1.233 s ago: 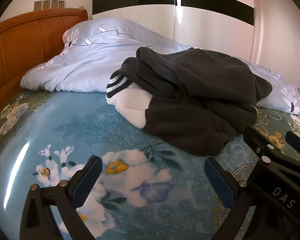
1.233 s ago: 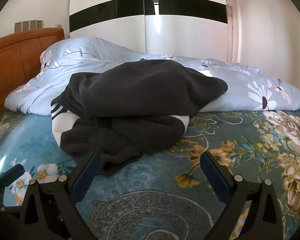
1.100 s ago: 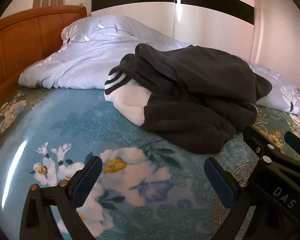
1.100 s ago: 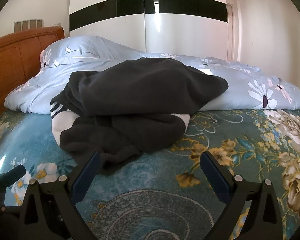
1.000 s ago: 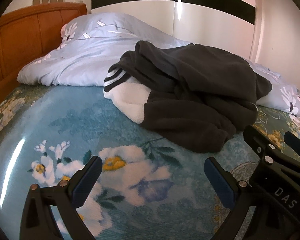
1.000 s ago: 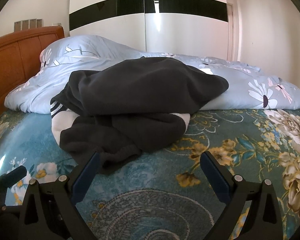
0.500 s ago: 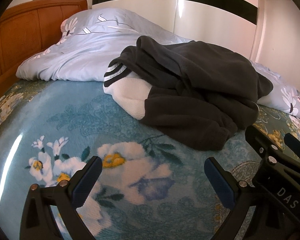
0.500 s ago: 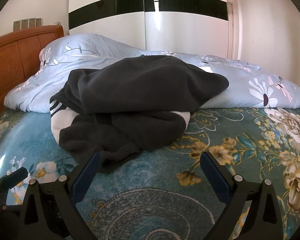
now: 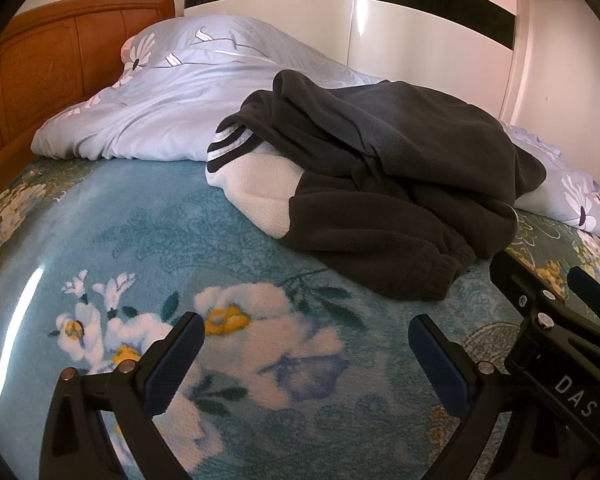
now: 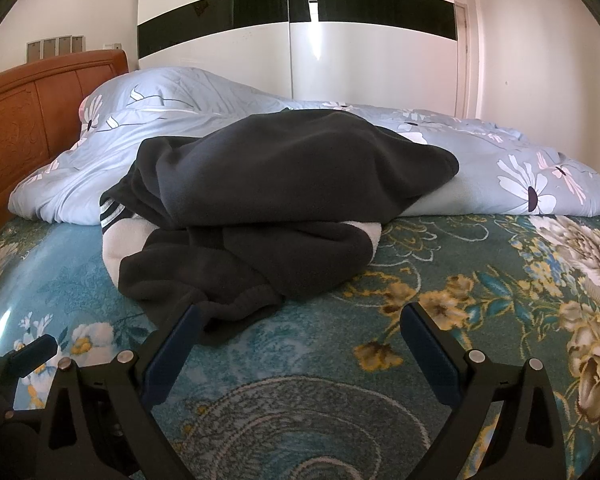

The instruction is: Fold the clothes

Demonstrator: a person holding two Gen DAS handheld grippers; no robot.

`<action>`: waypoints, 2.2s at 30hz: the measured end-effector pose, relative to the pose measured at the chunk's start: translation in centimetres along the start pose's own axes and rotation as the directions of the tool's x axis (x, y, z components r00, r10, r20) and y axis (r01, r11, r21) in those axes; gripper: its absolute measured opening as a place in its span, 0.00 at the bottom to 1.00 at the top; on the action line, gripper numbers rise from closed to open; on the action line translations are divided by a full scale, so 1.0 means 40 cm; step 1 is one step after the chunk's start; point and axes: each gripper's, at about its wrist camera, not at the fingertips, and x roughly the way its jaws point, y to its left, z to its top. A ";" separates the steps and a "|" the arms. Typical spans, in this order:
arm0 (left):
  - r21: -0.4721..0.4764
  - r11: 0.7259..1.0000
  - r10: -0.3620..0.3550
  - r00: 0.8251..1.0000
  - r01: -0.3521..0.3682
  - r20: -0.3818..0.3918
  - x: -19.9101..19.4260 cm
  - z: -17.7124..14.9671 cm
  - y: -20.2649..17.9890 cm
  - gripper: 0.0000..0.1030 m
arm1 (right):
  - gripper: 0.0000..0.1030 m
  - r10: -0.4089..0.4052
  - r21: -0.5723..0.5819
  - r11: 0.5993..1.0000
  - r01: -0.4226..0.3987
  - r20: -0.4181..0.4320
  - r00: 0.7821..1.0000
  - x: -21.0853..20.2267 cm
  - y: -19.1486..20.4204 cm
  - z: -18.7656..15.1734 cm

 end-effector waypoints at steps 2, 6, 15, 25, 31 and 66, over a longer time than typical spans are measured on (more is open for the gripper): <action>-0.003 1.000 0.001 1.000 -0.001 -0.002 -0.001 0.001 0.000 1.00 | 0.97 0.004 0.001 1.000 -0.004 -0.004 1.000 0.001 -0.001 0.000; -0.011 1.000 -0.003 1.000 0.002 -0.008 -0.007 -0.004 0.000 1.00 | 0.97 0.010 0.002 1.000 -0.010 -0.010 1.000 0.003 0.000 0.000; -0.017 1.000 -0.014 1.000 0.014 -0.025 -0.007 0.003 0.004 1.00 | 0.97 0.013 0.004 1.000 -0.013 -0.021 1.000 0.005 -0.003 0.003; -0.034 0.999 -0.036 0.998 0.034 -0.059 0.012 0.011 0.014 1.00 | 0.97 0.034 0.009 0.999 -0.034 -0.042 0.999 0.010 -0.004 0.003; -0.023 1.000 -0.012 0.997 0.010 -0.076 0.021 0.023 -0.004 1.00 | 0.97 0.061 0.030 0.998 -0.059 -0.086 0.994 0.014 -0.020 0.010; -0.373 0.851 -0.344 0.929 0.371 0.140 -0.123 0.292 -0.025 0.08 | 0.97 0.122 0.334 0.936 -0.108 -0.021 0.992 -0.090 -0.192 0.070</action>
